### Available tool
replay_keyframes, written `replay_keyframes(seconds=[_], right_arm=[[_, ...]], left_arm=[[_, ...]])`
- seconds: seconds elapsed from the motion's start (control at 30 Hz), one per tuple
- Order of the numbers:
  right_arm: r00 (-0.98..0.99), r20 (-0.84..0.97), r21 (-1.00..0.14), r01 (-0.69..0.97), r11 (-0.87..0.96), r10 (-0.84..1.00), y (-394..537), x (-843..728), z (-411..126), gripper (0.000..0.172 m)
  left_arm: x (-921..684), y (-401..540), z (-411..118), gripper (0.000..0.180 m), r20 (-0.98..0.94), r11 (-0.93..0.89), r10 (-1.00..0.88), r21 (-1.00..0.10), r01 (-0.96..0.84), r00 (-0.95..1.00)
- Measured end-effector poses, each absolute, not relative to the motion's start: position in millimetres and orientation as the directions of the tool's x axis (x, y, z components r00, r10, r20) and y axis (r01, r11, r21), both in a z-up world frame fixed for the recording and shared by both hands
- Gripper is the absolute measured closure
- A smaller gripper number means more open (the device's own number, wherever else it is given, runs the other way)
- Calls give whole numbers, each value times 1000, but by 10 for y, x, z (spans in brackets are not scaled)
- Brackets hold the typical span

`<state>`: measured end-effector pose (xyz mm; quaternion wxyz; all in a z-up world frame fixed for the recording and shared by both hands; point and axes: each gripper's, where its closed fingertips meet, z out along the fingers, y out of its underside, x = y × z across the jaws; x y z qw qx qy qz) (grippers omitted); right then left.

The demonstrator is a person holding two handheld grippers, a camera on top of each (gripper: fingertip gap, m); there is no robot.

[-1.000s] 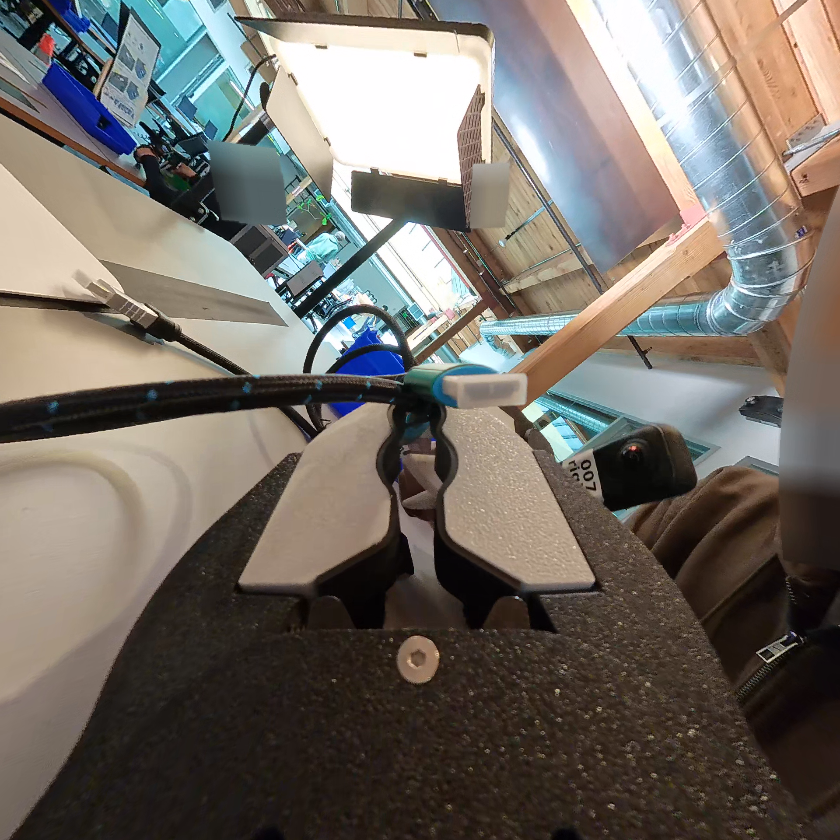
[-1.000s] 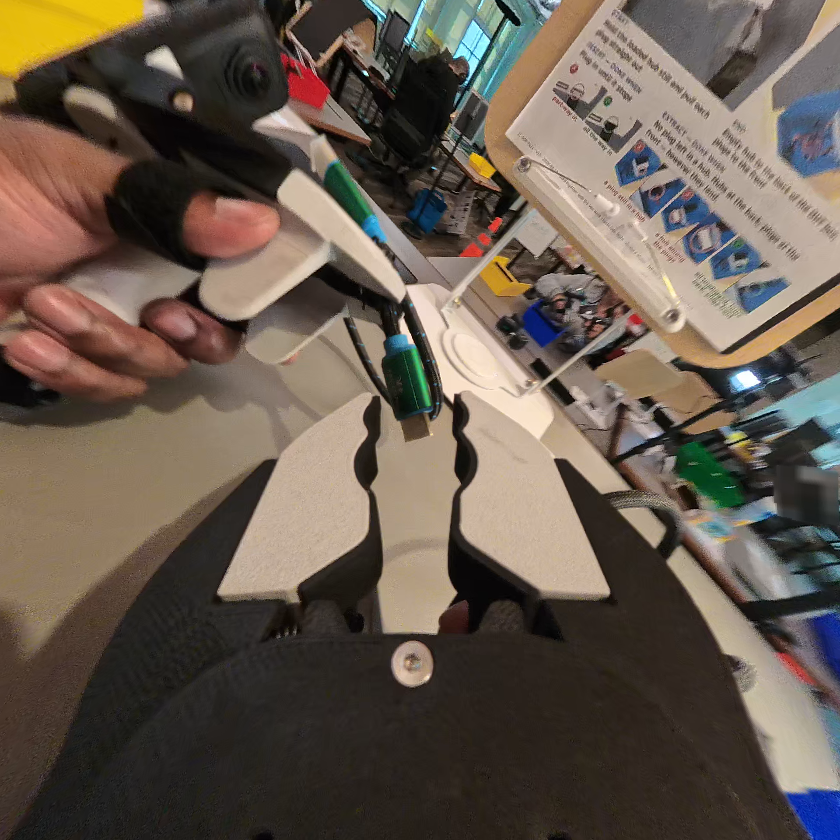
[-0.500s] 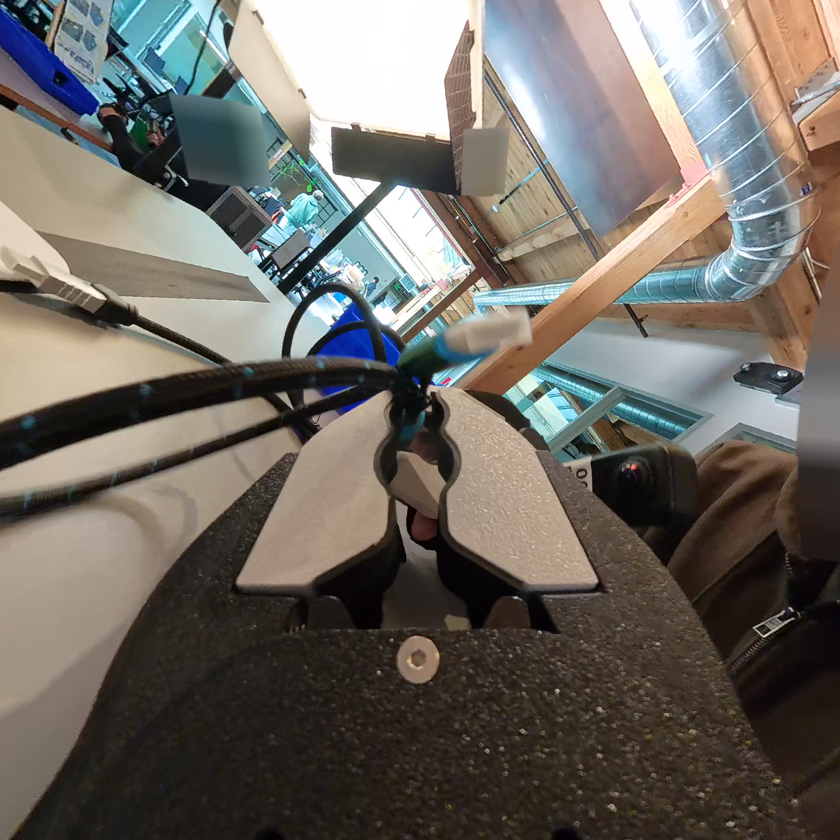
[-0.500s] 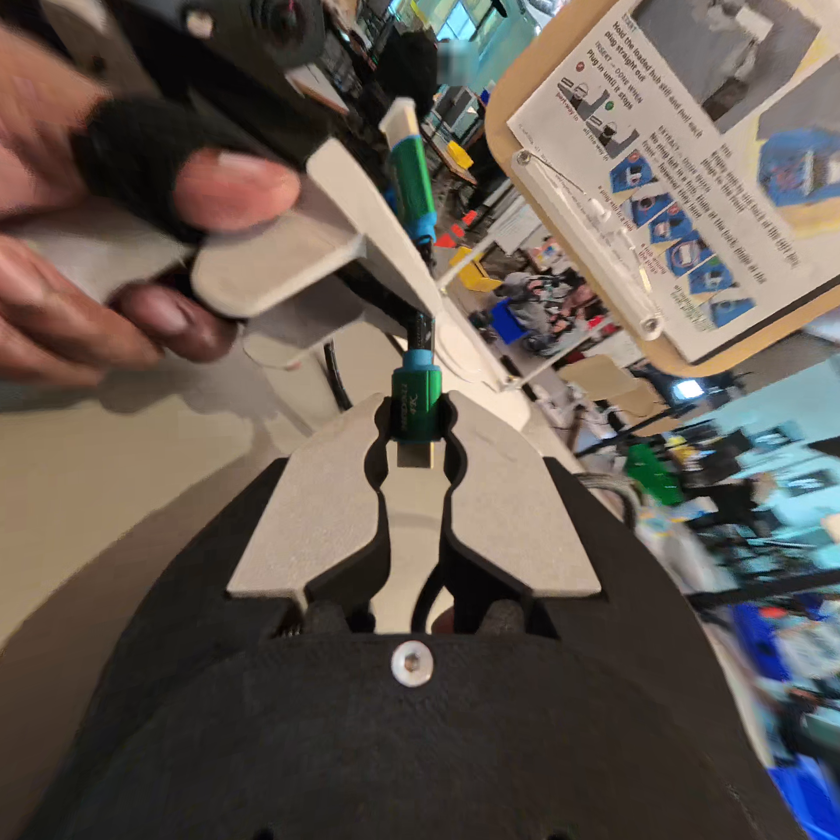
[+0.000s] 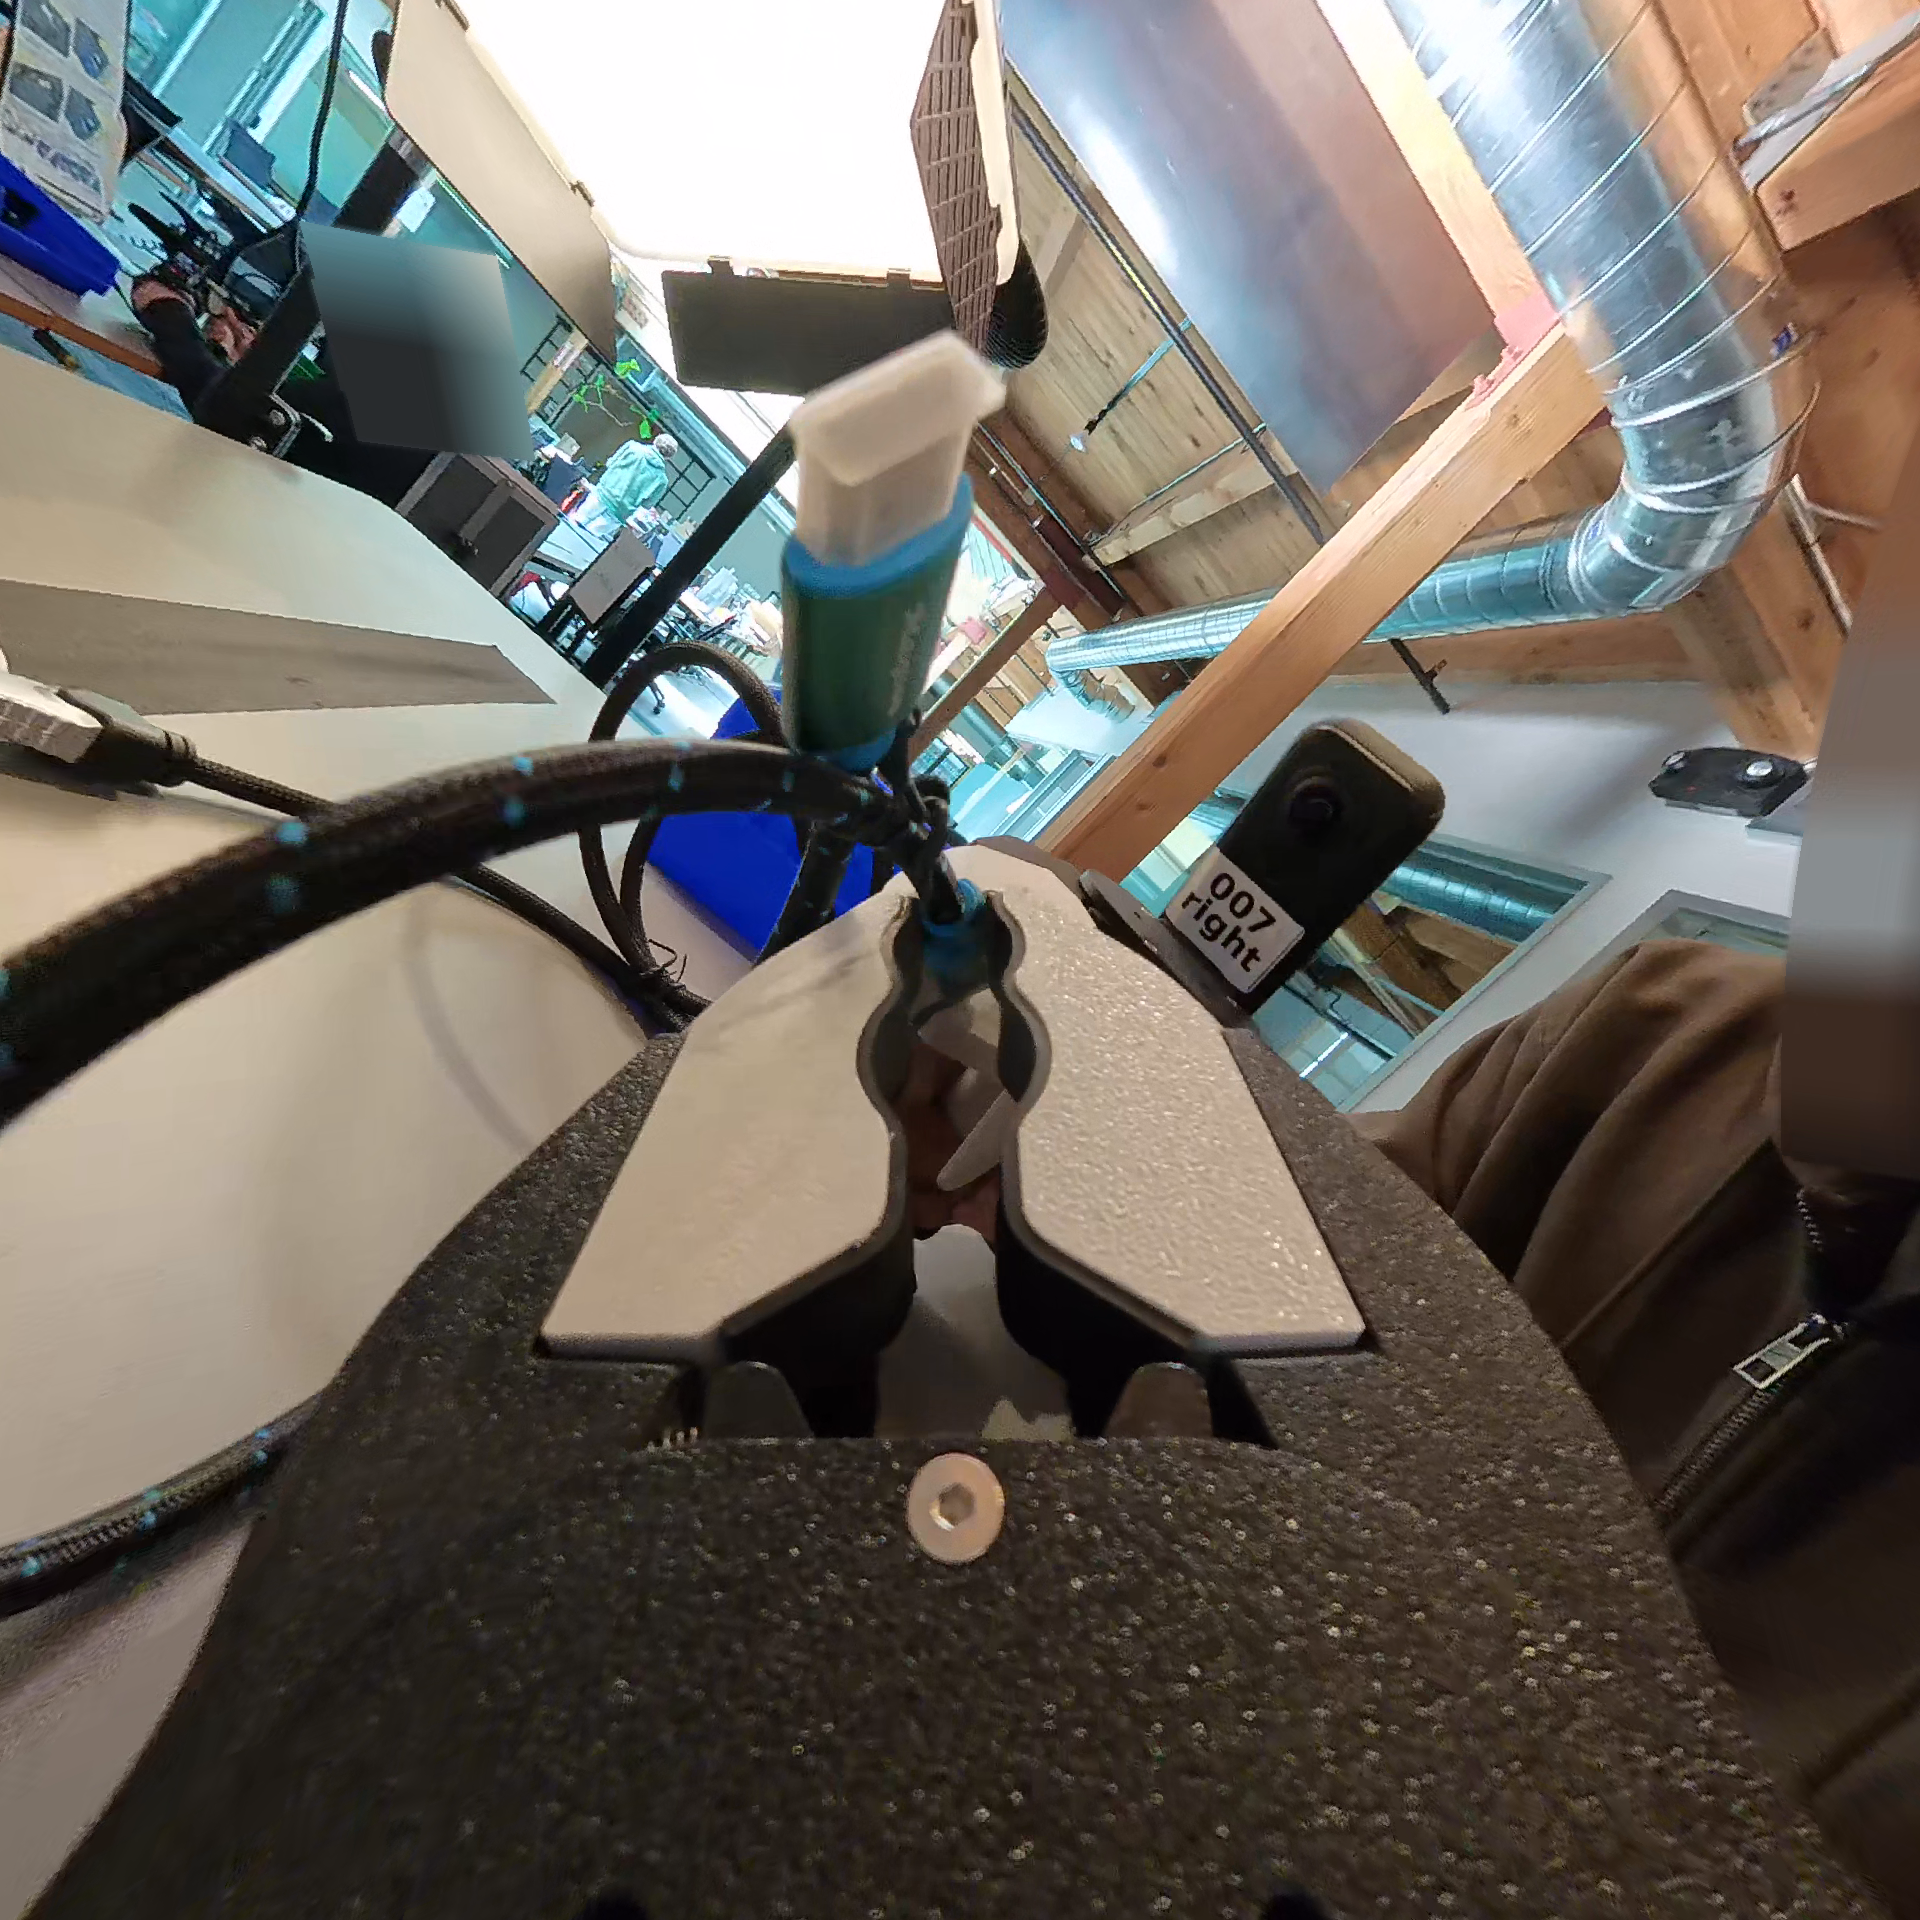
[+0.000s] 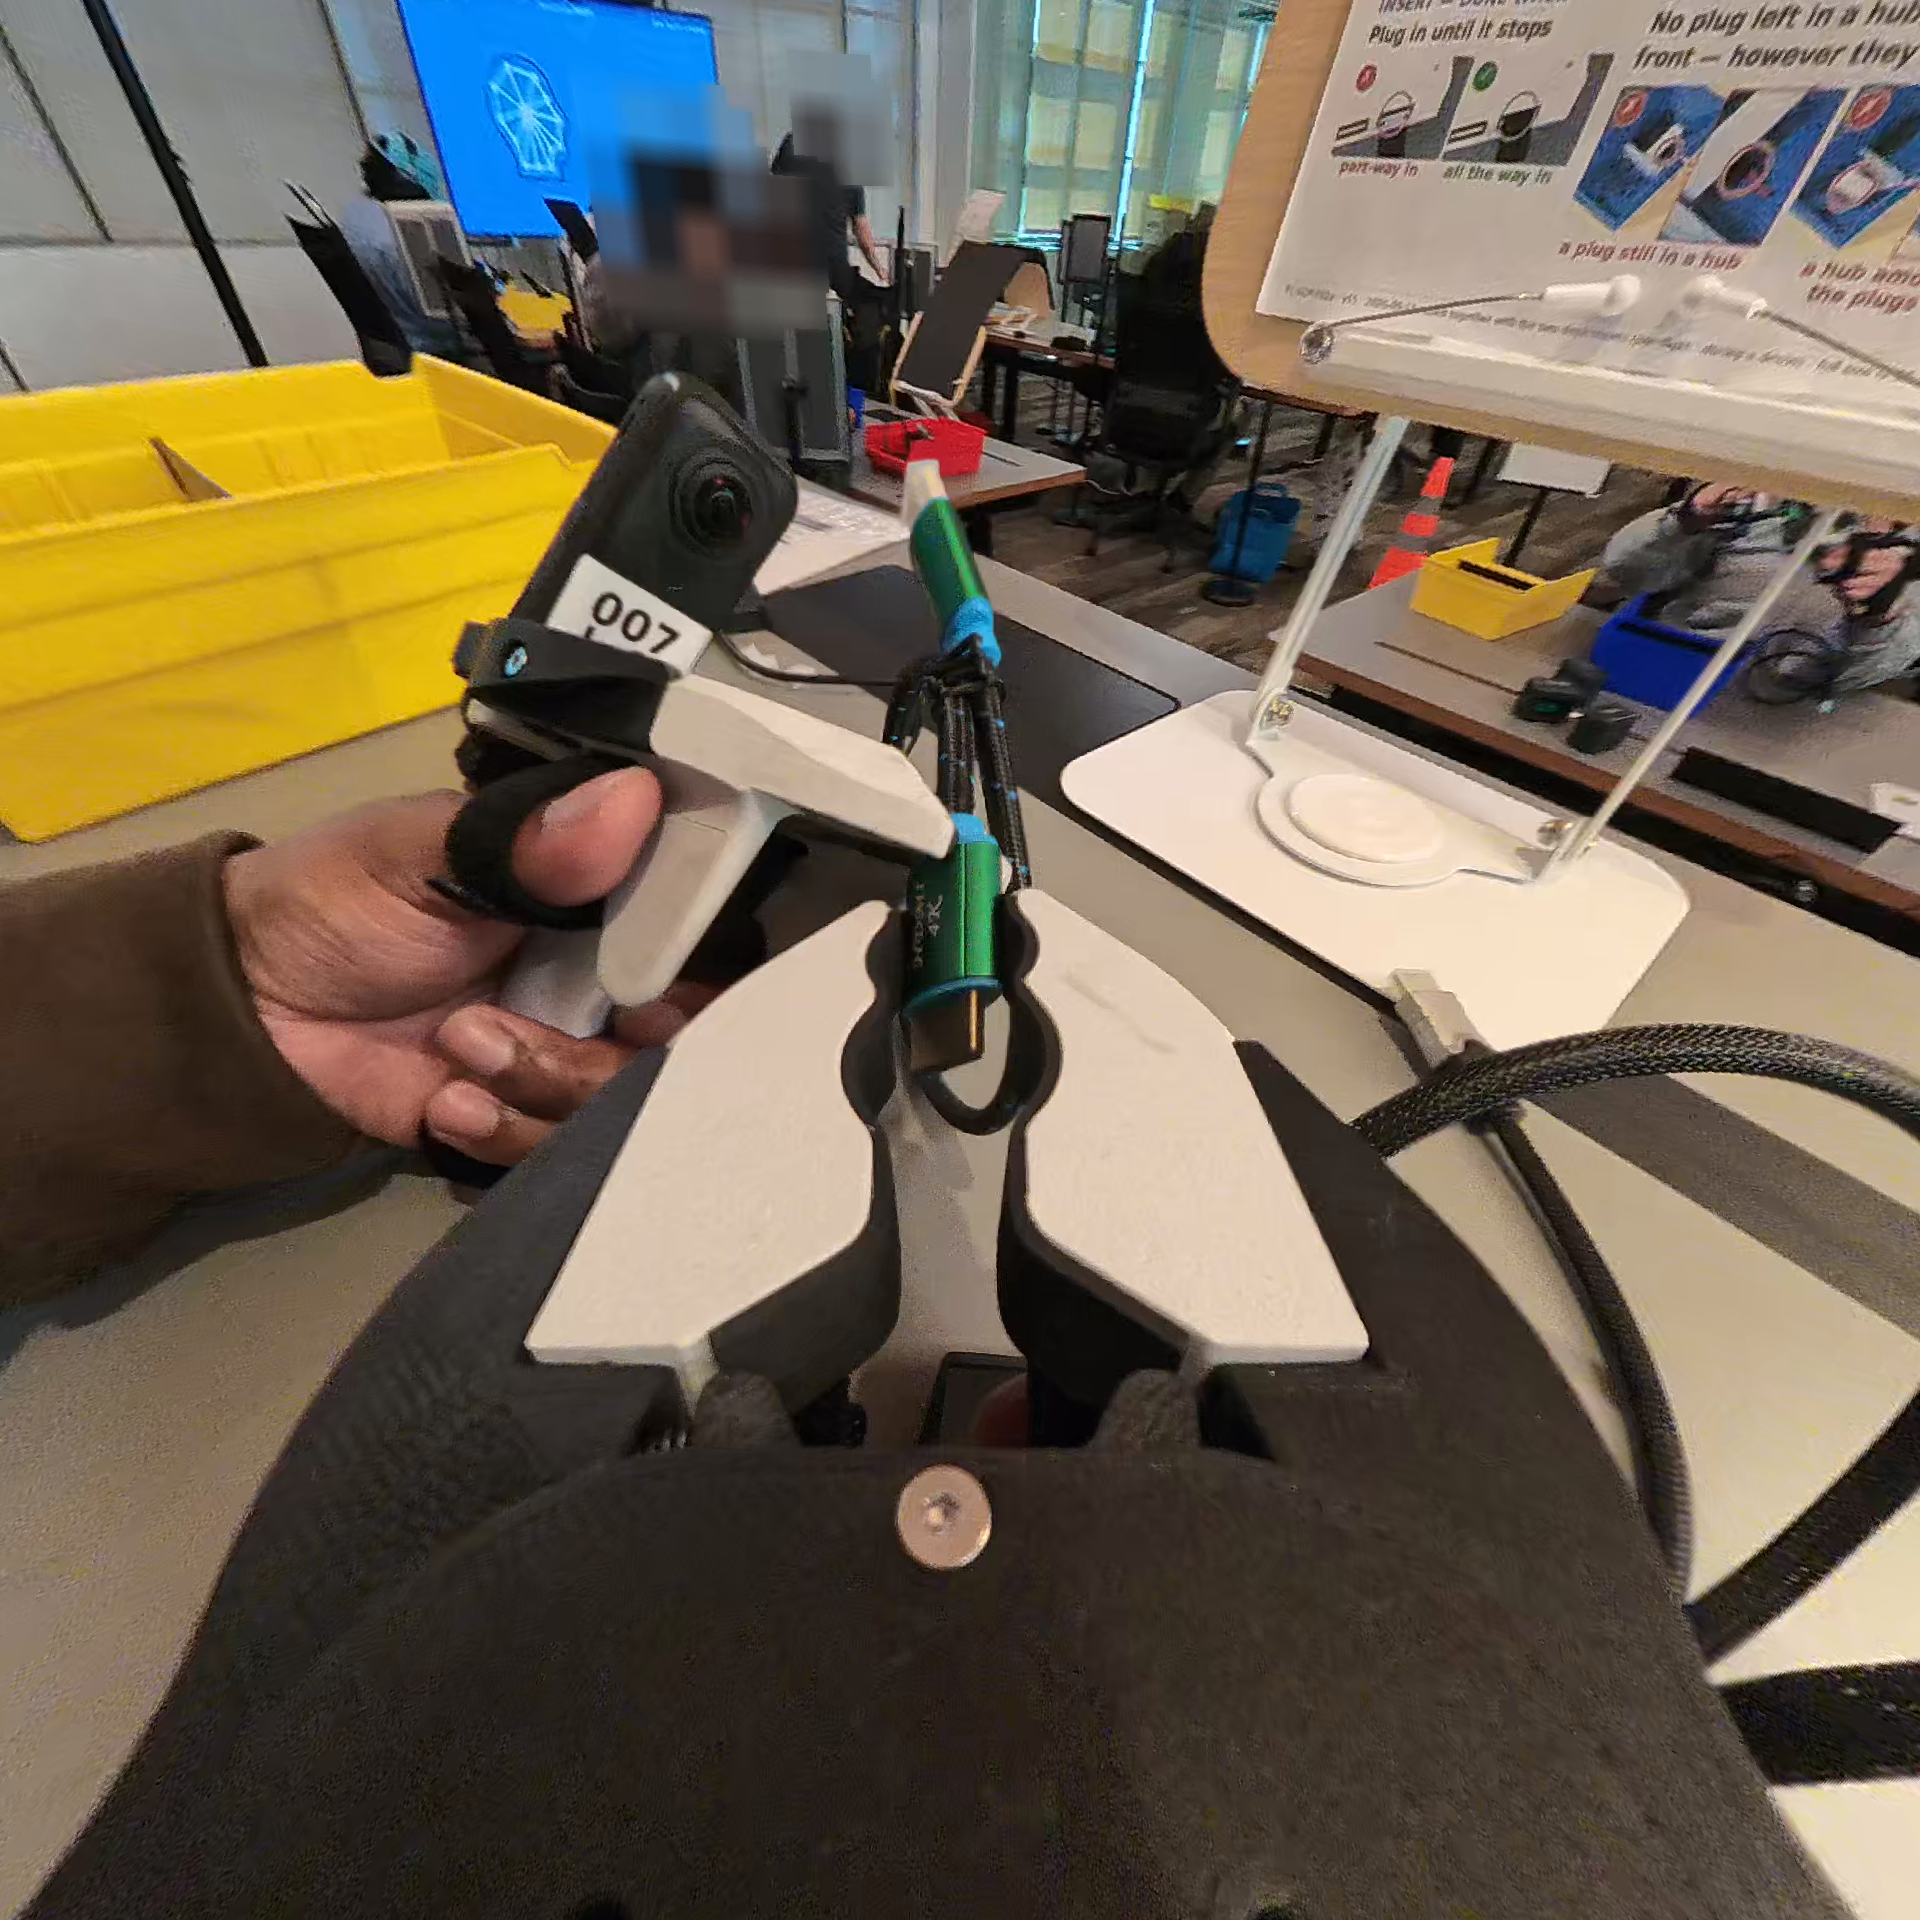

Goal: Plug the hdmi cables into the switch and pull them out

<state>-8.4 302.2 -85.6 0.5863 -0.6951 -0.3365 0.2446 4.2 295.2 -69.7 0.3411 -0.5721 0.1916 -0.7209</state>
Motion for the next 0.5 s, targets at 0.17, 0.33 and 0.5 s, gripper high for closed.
replay_keyframes(seconds=[0.17,0.33,0.5], right_arm=[[612,-94,-981,79,-178,786,3011,-76,-836,156],[598,-163,-971,43,-234,785,3026,-62,-850,156],[687,-10,-980,138,-143,727,3090,-15,-866,151]], left_arm=[[54,2950,-687,169,668,-661,-739,-697,277,-82],[84,2986,-682,169,635,-612,-771,-727,310,-33],[72,3041,-682,170,608,-565,-793,-755,333,32]])
